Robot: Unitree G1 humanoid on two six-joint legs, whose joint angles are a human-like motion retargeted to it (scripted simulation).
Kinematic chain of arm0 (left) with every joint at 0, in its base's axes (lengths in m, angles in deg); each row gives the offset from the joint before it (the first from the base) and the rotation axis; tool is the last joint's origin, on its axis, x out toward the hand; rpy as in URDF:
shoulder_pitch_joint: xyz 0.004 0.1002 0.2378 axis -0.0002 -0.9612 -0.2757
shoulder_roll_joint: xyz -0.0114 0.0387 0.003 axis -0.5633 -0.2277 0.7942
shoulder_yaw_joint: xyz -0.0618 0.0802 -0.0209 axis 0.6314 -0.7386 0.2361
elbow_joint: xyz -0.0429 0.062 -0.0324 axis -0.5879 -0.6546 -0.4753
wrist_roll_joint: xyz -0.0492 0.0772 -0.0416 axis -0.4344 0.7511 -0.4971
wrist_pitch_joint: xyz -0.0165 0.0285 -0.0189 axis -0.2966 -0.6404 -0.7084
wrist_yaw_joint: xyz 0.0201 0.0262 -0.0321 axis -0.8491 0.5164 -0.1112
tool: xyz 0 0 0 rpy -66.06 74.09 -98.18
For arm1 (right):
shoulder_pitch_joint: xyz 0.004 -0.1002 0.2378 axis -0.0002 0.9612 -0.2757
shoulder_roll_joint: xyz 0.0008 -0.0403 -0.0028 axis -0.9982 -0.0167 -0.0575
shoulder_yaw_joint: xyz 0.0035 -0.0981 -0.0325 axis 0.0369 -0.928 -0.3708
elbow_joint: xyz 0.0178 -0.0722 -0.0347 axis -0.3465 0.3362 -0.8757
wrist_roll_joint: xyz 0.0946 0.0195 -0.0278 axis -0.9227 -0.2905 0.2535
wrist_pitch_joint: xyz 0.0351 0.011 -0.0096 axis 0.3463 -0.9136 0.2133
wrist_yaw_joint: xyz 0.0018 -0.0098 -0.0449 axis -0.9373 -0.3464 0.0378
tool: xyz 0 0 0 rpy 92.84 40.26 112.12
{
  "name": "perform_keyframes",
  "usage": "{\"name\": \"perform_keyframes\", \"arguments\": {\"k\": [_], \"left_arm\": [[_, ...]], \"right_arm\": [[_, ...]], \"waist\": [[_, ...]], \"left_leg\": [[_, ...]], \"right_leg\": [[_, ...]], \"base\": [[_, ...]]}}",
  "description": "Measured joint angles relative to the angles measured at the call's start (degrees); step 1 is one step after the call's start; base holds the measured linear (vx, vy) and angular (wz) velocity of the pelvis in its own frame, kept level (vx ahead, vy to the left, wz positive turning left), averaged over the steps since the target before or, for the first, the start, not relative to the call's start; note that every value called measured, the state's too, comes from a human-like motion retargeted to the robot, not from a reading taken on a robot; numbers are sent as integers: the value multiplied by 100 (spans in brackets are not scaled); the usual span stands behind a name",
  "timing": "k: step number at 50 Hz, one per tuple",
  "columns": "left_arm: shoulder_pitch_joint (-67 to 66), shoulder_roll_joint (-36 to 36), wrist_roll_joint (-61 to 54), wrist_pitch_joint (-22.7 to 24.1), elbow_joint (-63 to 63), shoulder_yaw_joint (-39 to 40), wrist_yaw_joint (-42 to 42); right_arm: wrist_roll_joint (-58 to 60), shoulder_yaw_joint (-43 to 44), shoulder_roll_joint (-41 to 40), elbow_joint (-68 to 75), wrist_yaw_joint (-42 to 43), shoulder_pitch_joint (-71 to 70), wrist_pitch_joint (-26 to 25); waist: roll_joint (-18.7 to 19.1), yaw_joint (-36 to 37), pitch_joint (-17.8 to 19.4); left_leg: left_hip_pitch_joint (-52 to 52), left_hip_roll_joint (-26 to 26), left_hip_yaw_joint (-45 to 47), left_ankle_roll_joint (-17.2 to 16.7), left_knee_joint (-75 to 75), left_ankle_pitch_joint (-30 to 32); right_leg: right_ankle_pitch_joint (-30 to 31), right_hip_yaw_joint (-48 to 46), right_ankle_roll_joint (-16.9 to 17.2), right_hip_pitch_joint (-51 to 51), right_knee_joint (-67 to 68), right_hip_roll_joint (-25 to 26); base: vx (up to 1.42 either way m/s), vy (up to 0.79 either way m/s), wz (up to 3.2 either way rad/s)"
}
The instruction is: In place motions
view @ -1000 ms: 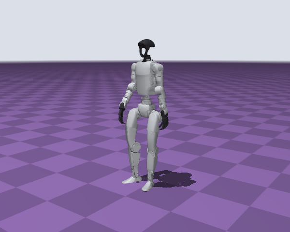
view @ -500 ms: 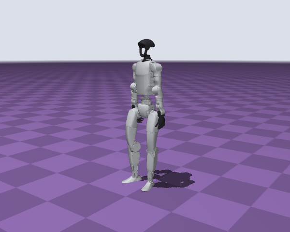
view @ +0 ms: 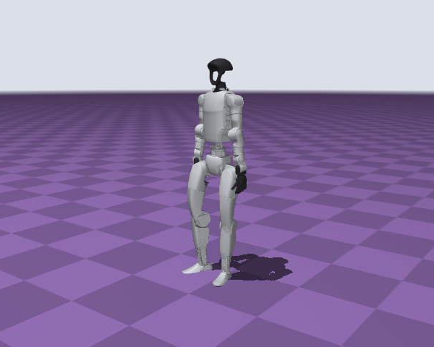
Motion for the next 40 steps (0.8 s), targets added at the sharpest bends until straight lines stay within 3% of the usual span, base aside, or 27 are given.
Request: {"name": "perform_keyframes", "arguments": {"k": [10, 20, 40], "left_arm": [[-11, -15, -123, 1, -191, 165, -51], [-2, -1, -65, -42, -156, 147, -36], [-34, -95, 80, -69, -30, 82, -18]], "right_arm": [[-454, 277, 114, 357, 58, -2, -156], [-192, 329, 170, 540, -128, 38, -352], [-77, 212, 83, 326, -85, -17, -290]], "waist": [[12, -5, -49], [15, -43, -99], [69, -94, -119]], "left_leg": [[21, 10, 10, -2, -9, -37], [57, 26, 38, -2, -17, -83], [58, 45, 76, 7, -30, -117]], "right_leg": [[-37, 6, 16, 36, -14, 5], [-59, 61, 15, 56, -33, 35], [-78, 111, 24, 66, -70, 63]], "base": [[0, 0, 0], [0, 0, 0], [0, 0, 0]]}}
